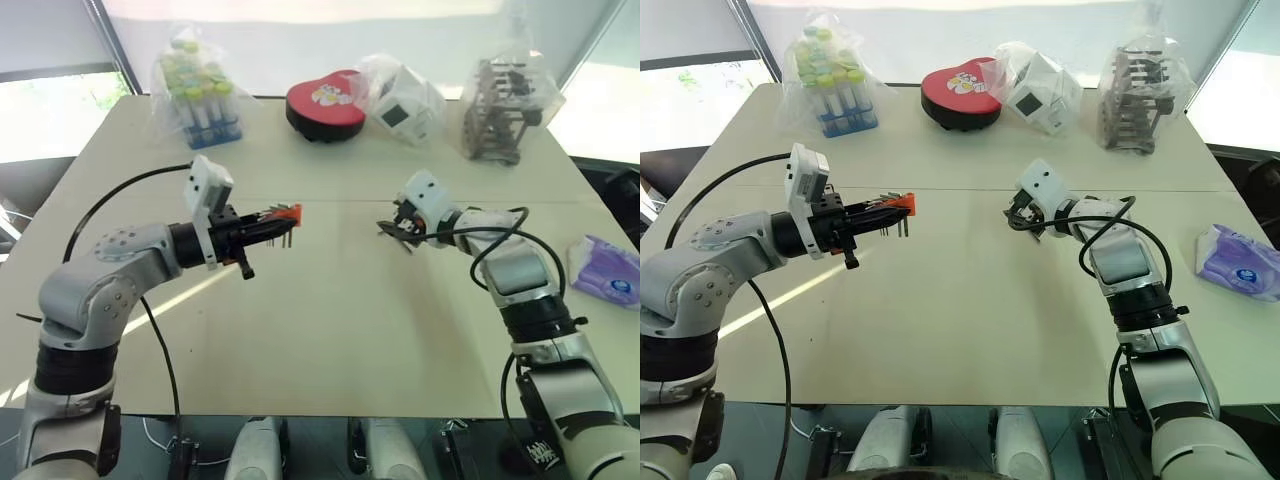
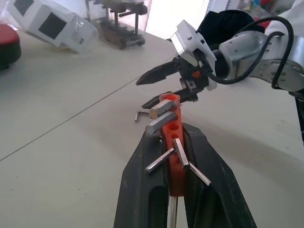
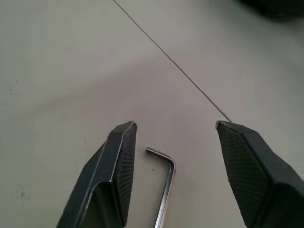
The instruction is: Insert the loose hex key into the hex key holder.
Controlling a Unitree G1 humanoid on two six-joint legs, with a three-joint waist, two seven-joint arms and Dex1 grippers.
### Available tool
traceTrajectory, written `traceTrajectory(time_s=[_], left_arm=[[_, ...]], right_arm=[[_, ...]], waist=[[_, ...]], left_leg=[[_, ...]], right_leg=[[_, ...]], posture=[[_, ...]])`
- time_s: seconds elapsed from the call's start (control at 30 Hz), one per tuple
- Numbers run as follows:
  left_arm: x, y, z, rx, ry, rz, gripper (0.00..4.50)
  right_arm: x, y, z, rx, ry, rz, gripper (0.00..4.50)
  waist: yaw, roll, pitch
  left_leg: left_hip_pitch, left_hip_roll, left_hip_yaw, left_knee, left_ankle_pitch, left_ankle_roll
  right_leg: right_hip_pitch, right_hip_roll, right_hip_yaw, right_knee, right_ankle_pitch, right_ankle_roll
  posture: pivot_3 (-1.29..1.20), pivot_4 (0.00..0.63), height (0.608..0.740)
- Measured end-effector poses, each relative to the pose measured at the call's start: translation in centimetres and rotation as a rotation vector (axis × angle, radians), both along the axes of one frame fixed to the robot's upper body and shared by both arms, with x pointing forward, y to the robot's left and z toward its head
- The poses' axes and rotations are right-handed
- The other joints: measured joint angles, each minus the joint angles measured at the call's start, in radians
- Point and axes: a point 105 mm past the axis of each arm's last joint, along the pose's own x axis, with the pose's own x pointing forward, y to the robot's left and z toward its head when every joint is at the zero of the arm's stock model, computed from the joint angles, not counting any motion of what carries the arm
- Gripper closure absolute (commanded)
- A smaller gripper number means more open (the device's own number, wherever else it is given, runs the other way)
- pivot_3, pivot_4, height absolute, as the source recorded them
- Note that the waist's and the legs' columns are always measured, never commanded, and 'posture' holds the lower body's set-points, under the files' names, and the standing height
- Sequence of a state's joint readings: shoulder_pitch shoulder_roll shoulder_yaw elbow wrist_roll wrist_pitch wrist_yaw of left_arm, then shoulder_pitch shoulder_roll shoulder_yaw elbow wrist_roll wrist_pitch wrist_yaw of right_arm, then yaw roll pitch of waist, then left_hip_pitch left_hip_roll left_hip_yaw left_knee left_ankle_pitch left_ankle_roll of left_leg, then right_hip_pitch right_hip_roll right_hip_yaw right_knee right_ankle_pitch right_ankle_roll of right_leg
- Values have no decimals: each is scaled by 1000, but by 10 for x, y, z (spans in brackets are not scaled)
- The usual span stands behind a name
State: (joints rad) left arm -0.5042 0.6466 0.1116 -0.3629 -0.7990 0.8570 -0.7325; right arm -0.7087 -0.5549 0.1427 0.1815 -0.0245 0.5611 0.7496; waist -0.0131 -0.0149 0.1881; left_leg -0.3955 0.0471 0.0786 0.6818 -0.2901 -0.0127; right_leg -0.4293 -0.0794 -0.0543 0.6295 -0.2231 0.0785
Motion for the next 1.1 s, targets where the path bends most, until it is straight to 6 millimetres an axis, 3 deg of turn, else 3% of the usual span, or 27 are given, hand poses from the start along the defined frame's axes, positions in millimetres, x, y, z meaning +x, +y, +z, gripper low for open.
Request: traceTrajectory(time_s=[0.3,0.63,0.73,0.87,1.1], left_arm=[[0,0,0,-11,5,6,4500],[-3,-2,-1,-10,-3,15,4500],[-3,-2,-1,-9,-3,20,4500],[-2,-2,-1,-9,-4,24,4500],[-2,-2,0,-13,-16,28,4500]], right_arm=[[3,-21,-26,18,172,-118,1610],[20,-12,-32,71,209,-153,1610],[21,-12,-33,74,212,-152,2468],[22,-9,-35,78,231,-142,4416],[22,-8,-32,106,244,-144,4475]], waist=[[0,0,0],[-2,0,0],[-2,0,0],[-1,0,0],[0,0,0]], left_leg=[[0,0,0,0,0,0],[0,0,0,0,0,0],[0,0,0,0,0,0],[0,0,0,0,0,0],[0,0,0,0,0,0]], right_leg=[[0,0,0,0,0,0],[0,0,0,0,0,0],[0,0,0,0,0,0],[0,0,0,0,0,0],[0,0,0,0,0,0]], posture=[[0,150,740],[0,150,740],[0,150,740],[0,150,740],[0,150,740]])
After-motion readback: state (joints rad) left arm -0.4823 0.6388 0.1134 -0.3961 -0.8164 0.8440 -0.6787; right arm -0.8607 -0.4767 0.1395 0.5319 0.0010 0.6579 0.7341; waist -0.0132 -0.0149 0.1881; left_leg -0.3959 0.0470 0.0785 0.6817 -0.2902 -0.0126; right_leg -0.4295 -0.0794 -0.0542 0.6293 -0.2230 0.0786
